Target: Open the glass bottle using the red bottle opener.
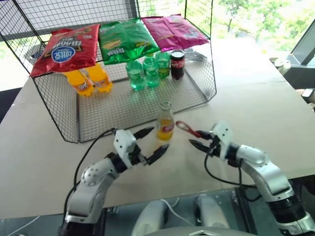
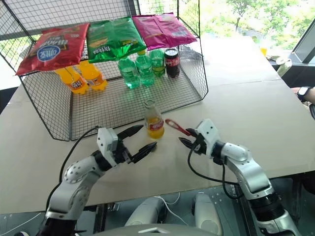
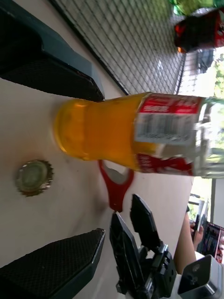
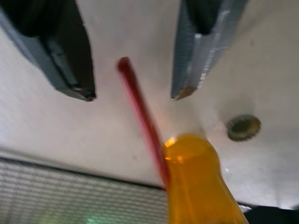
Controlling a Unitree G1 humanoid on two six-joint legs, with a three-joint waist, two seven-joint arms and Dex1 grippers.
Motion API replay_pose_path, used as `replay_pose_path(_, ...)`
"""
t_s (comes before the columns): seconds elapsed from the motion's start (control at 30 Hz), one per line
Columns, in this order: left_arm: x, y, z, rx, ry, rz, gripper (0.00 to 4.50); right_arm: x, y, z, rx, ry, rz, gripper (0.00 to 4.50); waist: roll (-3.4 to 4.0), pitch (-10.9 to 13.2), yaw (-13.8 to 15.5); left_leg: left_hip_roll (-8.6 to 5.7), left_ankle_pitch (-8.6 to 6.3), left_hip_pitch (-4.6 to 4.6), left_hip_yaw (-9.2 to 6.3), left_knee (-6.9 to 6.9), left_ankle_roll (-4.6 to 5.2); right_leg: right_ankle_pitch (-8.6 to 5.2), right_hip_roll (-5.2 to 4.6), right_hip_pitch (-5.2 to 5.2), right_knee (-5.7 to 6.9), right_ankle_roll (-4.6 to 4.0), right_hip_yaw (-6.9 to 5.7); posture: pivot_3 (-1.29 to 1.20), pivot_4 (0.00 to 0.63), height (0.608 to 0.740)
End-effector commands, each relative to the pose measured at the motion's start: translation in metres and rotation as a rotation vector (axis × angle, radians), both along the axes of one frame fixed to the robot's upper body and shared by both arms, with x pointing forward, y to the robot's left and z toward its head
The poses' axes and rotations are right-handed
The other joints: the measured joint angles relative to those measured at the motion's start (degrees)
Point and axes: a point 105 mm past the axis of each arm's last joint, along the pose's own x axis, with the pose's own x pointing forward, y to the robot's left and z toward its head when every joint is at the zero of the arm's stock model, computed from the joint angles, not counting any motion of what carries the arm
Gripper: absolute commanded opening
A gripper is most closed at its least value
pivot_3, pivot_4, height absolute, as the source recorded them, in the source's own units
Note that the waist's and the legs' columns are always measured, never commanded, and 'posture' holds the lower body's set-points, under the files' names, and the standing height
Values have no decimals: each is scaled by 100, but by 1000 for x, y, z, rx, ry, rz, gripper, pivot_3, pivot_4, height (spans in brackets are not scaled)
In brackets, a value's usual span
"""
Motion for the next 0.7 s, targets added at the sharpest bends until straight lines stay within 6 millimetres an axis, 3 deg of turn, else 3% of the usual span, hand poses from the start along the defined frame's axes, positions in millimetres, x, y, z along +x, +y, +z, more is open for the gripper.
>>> replay_pose_path(0.03,-8,25,6,47,2,101,4500,3,-35,8,-29,-26,-114,4451,0,0,6,0,-1,0,0,0,2,0,-1,0,-1,0,0,0,150,740)
replay_pose_path(0.17,-20,43,-1,121,32,168,4500,-5,-58,5,-36,-3,-143,4451,0,1,19,0,-2,-1,2,-1,2,0,-5,2,-3,0,1,0,150,740)
replay_pose_path(0.43,-46,67,-19,219,92,287,4500,-28,-83,5,2,-95,-103,4451,2,2,28,2,-11,14,2,-1,16,-1,-9,26,-9,2,-4,0,150,740)
replay_pose_path(0.5,-50,74,-24,250,96,310,4500,-34,-86,13,55,-165,-72,4451,1,3,34,2,-13,14,2,0,20,-1,-9,27,-9,2,-4,0,150,740)
replay_pose_path(0.7,-51,75,-26,257,83,317,4500,-45,-82,10,74,-88,29,4451,4,4,81,5,-17,19,1,5,27,-2,-9,34,-10,2,-8,0,150,740)
